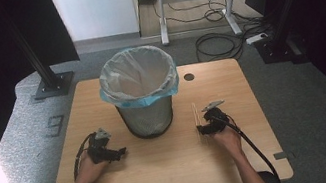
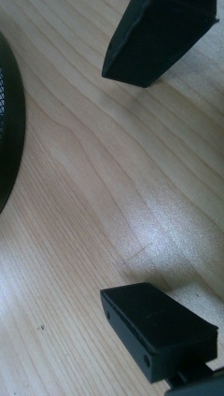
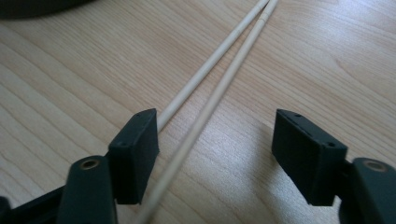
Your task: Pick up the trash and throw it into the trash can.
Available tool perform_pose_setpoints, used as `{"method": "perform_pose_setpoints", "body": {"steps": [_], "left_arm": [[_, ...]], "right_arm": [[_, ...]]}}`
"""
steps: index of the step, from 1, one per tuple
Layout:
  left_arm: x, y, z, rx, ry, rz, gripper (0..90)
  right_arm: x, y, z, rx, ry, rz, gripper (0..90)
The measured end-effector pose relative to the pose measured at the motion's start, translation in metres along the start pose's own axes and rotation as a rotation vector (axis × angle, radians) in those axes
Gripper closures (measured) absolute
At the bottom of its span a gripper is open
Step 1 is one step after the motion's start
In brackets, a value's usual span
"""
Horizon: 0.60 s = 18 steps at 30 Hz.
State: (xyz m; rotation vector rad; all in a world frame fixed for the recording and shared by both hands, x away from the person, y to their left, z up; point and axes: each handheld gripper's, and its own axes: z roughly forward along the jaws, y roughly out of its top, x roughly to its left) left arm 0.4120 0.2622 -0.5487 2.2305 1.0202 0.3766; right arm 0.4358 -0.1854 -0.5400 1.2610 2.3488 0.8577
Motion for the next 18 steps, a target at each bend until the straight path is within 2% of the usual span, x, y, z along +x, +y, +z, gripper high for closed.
{"method": "perform_pose_setpoints", "body": {"steps": [3, 8, 12, 15, 18], "left_arm": [[0.0, 0.0, 0.0, 0.0, 0.0, 0.0, 0.0], [0.0, 0.0, 0.0, 0.0, 0.0, 0.0, 0.0], [0.0, 0.0, 0.0, 0.0, 0.0, 0.0, 0.0], [0.0, 0.0, 0.0, 0.0, 0.0, 0.0, 0.0], [0.0, 0.0, 0.0, 0.0, 0.0, 0.0, 0.0]], "right_arm": [[-0.001, 0.0, 0.0, -0.008, 0.005, 0.017, 44.2], [-0.011, -0.002, -0.005, 0.005, -0.046, 0.094, 67.6], [-0.014, -0.003, -0.009, 0.031, -0.064, 0.118, 82.4], [-0.013, -0.004, -0.01, 0.032, -0.08, 0.108, 84.3], [-0.014, -0.005, -0.011, 0.026, -0.076, 0.123, 84.4]]}}
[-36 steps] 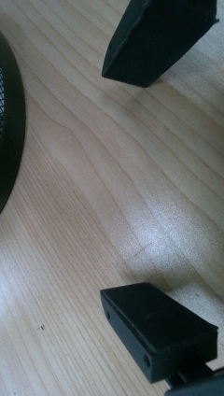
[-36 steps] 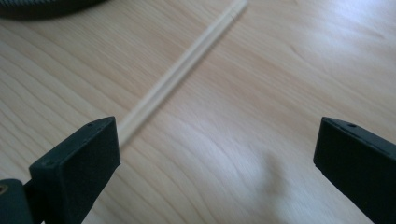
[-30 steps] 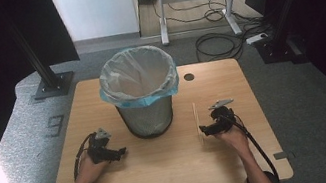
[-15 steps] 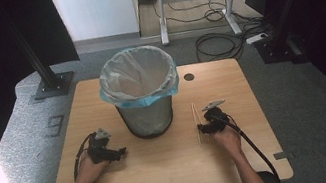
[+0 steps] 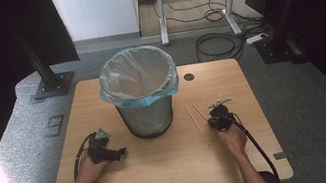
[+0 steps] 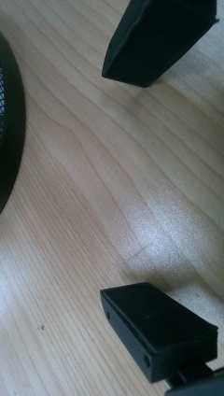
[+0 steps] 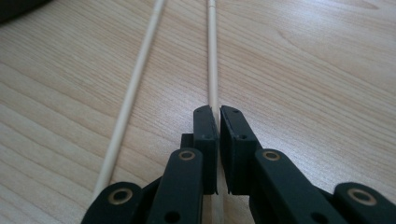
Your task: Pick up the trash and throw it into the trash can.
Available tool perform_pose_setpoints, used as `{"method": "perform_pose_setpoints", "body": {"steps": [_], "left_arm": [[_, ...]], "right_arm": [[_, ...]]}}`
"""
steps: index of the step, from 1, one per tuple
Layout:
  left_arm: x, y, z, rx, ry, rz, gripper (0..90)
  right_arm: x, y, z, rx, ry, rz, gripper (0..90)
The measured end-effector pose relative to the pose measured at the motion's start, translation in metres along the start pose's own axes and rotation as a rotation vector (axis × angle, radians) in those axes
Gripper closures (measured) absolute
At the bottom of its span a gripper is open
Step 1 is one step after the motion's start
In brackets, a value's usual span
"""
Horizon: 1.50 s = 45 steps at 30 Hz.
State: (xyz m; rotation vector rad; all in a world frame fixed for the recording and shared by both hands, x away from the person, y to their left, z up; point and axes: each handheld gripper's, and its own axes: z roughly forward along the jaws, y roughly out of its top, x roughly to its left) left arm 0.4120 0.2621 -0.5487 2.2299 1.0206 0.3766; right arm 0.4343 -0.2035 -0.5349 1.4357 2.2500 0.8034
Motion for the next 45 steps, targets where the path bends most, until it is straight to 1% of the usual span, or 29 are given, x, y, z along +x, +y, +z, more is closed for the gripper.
{"method": "perform_pose_setpoints", "body": {"steps": [2, 4, 6, 7, 10, 13, 15, 16, 17, 23, 25, 26, 27, 30, 31, 32, 35, 37, 39, 41, 43, 44, 45], "left_arm": [[0.0, 0.0, 0.0, 0.0, 0.0, 0.0, 0.0], [0.0, 0.0, 0.0, 0.0, 0.0, 0.0, 0.0], [0.0, 0.0, 0.0, 0.0, 0.0, 0.001, 0.0], [0.0, 0.0, 0.0, 0.0, 0.0, 0.0, 0.0], [0.0, 0.0, 0.0, 0.002, 0.001, 0.002, 0.0], [0.0, 0.0, 0.0, 0.0, 0.002, -0.002, 0.0], [0.0, 0.0, 0.0, 0.0, 0.002, -0.002, 0.0], [0.0, 0.0, 0.0, 0.0, 0.002, -0.002, 0.0], [0.0, 0.0, 0.0, 0.0, 0.003, -0.002, 0.0], [-0.001, 0.0, 0.0, 0.0, 0.003, -0.003, 0.0], [-0.001, 0.0, 0.0, 0.0, 0.003, -0.003, 0.0], [-0.001, 0.0, 0.0, 0.0, 0.003, -0.003, 0.0], [-0.001, 0.0, 0.0, -0.002, 0.002, -0.006, 0.0], [-0.001, 0.0, 0.0, 0.001, 0.003, -0.002, 0.0], [-0.001, 0.0, 0.0, 0.001, 0.003, -0.002, 0.0], [-0.001, 0.0, 0.0, -0.001, 0.003, -0.004, 0.0], [-0.001, 0.0, 0.0, -0.001, 0.003, -0.004, 0.0], [-0.001, 0.0, 0.0, -0.001, 0.002, -0.005, 0.0], [-0.001, 0.0, 0.0, -0.001, 0.002, -0.007, 0.0], [-0.001, 0.0, 0.0, -0.001, 0.002, -0.005, 0.0], [-0.001, 0.0, 0.0, -0.002, 0.002, -0.005, 0.0], [-0.001, 0.0, 0.0, -0.002, 0.002, -0.005, 0.0], [-0.001, 0.0, 0.0, -0.002, 0.002, -0.005, 0.0]], "right_arm": [[-0.002, 0.0, -0.001, 0.003, 0.003, 0.011, 84.5], [-0.004, -0.001, -0.003, 0.008, -0.001, 0.007, 84.4], [-0.006, 0.0, -0.007, 0.001, 0.011, 0.021, 84.5], [-0.008, 0.001, -0.01, -0.008, 0.012, 0.02, 84.4], [-0.012, 0.005, -0.021, -0.03, 0.031, 0.031, 84.4], [-0.015, 0.008, -0.032, -0.032, 0.043, 0.041, 84.4], [-0.017, 0.011, -0.04, -0.038, 0.046, 0.039, 84.4], [-0.017, 0.011, -0.04, -0.038, 0.046, 0.039, 84.4], [-0.019, 0.015, -0.049, -0.045, 0.053, 0.041, 84.4], [-0.021, 0.027, -0.069, -0.06, 0.069, 0.031, 84.4], [-0.022, 0.032, -0.076, -0.07, 0.085, 0.034, 84.4], [-0.022, 0.032, -0.076, -0.07, 0.085, 0.034, 84.4], [-0.023, 0.038, -0.084, -0.08, 0.099, 0.035, 84.4], [-0.022, 0.048, -0.095, -0.092, 0.119, 0.028, 84.4], [-0.022, 0.048, -0.095, -0.092, 0.119, 0.028, 84.4], [-0.021, 0.055, -0.102, -0.098, 0.13, 0.021, 84.4], [-0.02, 0.065, -0.111, -0.102, 0.144, 0.009, 84.3], [-0.02, 0.072, -0.116, -0.111, 0.176, 0.02, 84.3], [-0.021, 0.078, -0.122, -0.112, 0.18, 0.014, 84.3], [-0.021, 0.085, -0.128, -0.117, 0.195, 0.018, 84.3], [-0.022, 0.088, -0.131, -0.121, 0.196, 0.018, 84.3], [-0.022, 0.095, -0.139, -0.124, 0.198, 0.008, 84.3], [-0.023, 0.099, -0.143, -0.125, 0.199, 0.007, 84.3]]}}
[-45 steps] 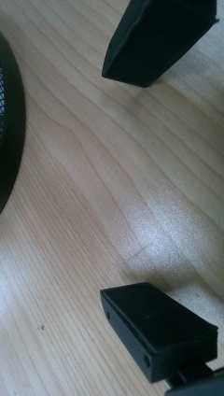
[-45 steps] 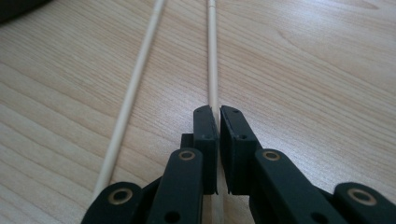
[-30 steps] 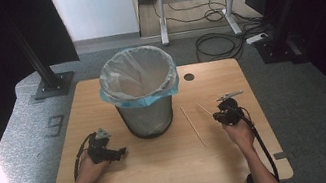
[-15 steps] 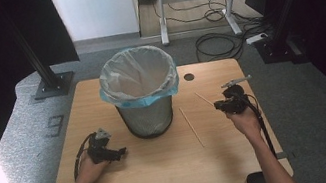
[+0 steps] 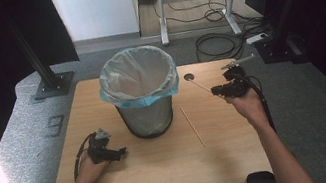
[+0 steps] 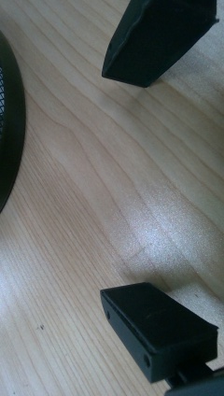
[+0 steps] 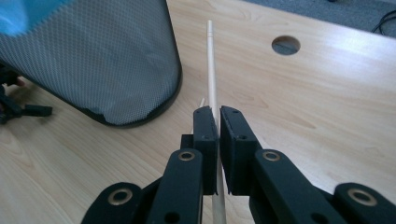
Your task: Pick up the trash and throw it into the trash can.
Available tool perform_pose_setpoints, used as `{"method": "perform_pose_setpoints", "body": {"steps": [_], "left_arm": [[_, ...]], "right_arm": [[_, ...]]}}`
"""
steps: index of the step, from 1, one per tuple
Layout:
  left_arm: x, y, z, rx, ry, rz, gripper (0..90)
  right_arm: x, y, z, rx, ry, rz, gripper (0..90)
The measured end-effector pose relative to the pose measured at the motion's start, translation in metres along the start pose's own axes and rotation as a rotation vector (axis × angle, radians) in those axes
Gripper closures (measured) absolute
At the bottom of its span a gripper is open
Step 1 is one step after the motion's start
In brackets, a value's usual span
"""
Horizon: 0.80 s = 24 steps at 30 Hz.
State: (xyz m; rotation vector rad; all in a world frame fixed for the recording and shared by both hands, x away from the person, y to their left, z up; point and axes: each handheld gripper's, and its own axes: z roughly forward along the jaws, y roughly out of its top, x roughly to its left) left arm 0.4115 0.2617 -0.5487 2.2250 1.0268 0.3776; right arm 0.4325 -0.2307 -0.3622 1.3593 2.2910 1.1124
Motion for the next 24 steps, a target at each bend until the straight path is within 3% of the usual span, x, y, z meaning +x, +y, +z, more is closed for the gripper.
{"method": "perform_pose_setpoints", "body": {"steps": [2, 13, 18, 19, 24], "left_arm": [[0.0, 0.0, 0.0, 0.0, 0.0, 0.0, 0.0], [0.0, 0.0, 0.0, 0.002, 0.0, 0.003, 0.0], [0.0, 0.0, 0.0, 0.002, 0.001, 0.004, 0.0], [0.0, 0.0, 0.0, 0.002, 0.001, 0.003, 0.0], [0.0, 0.0, 0.0, 0.002, 0.001, 0.003, 0.0]], "right_arm": [[0.0, 0.003, -0.002, 0.0, -0.002, -0.003, 84.3], [0.014, 0.062, -0.042, -0.048, 0.03, -0.044, 84.2], [0.027, 0.081, -0.051, -0.056, 0.058, -0.072, 84.2], [0.036, 0.092, -0.052, -0.048, 0.069, -0.093, 84.2], [0.055, 0.115, -0.047, -0.04, 0.099, -0.138, 84.2]]}}
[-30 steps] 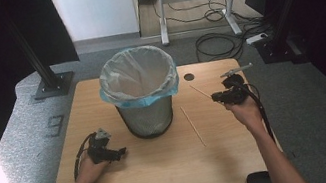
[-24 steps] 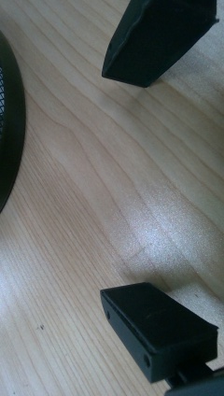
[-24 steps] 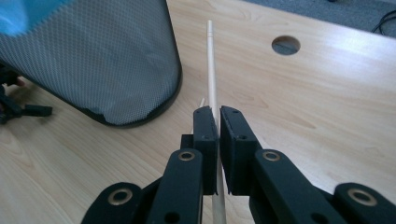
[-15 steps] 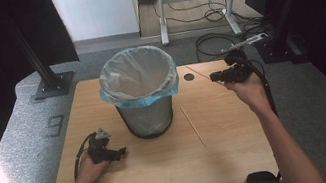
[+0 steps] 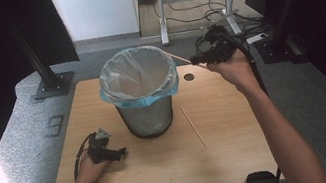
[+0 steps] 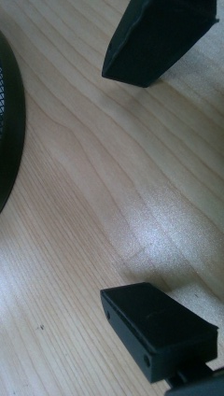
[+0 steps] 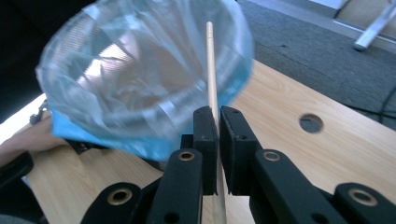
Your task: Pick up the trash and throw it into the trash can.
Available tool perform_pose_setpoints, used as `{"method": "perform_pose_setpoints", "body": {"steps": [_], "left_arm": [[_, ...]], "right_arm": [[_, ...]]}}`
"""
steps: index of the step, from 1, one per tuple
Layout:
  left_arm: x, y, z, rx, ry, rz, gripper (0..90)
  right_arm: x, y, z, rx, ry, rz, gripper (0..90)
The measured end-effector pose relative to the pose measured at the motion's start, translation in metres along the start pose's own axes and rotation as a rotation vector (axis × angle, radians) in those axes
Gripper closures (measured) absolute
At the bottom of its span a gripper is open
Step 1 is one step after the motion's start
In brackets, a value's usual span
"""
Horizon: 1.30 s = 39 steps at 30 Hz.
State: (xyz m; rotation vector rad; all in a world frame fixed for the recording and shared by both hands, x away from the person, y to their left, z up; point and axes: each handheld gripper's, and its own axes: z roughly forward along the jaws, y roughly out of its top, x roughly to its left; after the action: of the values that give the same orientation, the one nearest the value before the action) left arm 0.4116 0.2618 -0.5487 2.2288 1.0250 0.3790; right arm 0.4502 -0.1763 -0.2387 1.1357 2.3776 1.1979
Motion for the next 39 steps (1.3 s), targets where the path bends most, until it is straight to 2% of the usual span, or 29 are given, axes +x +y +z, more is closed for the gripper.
{"method": "perform_pose_setpoints", "body": {"steps": [4, 9, 16, 23, 27, 29, 32, 36, 39], "left_arm": [[0.0, 0.0, 0.0, 0.0, 0.0, 0.0, 0.0], [0.0, 0.0, 0.0, 0.0, -0.001, 0.001, 0.0], [0.0, 0.0, 0.0, 0.001, -0.001, 0.0, 0.0], [0.0, 0.0, 0.0, 0.0, 0.0, 0.0, 0.0], [0.0, 0.0, 0.0, 0.0, -0.001, 0.0, 0.0], [0.0, 0.0, 0.0, 0.0, 0.0, 0.0, 0.0], [0.0, 0.0, 0.0, 0.0, -0.001, 0.001, 0.0], [0.0, 0.0, 0.0, 0.0, -0.002, 0.001, 0.0], [0.0, 0.0, 0.0, 0.0, -0.001, 0.001, 0.0]], "right_arm": [[0.012, 0.018, 0.015, 0.026, 0.01, -0.033, 84.1], [0.025, 0.034, 0.042, 0.059, 0.028, -0.061, 84.1], [0.039, 0.049, 0.084, 0.108, 0.059, -0.081, 84.1], [0.053, 0.057, 0.122, 0.195, 0.06, -0.112, 83.9], [0.055, 0.058, 0.126, 0.182, 0.054, -0.125, 69.8], [0.054, 0.058, 0.122, 0.169, 0.029, -0.151, 59.7], [0.051, 0.056, 0.112, 0.142, -0.012, -0.167, 46.7], [0.042, 0.051, 0.097, 0.096, -0.054, -0.162, 22.4], [0.035, 0.044, 0.085, 0.064, -0.093, -0.154, 13.0]]}}
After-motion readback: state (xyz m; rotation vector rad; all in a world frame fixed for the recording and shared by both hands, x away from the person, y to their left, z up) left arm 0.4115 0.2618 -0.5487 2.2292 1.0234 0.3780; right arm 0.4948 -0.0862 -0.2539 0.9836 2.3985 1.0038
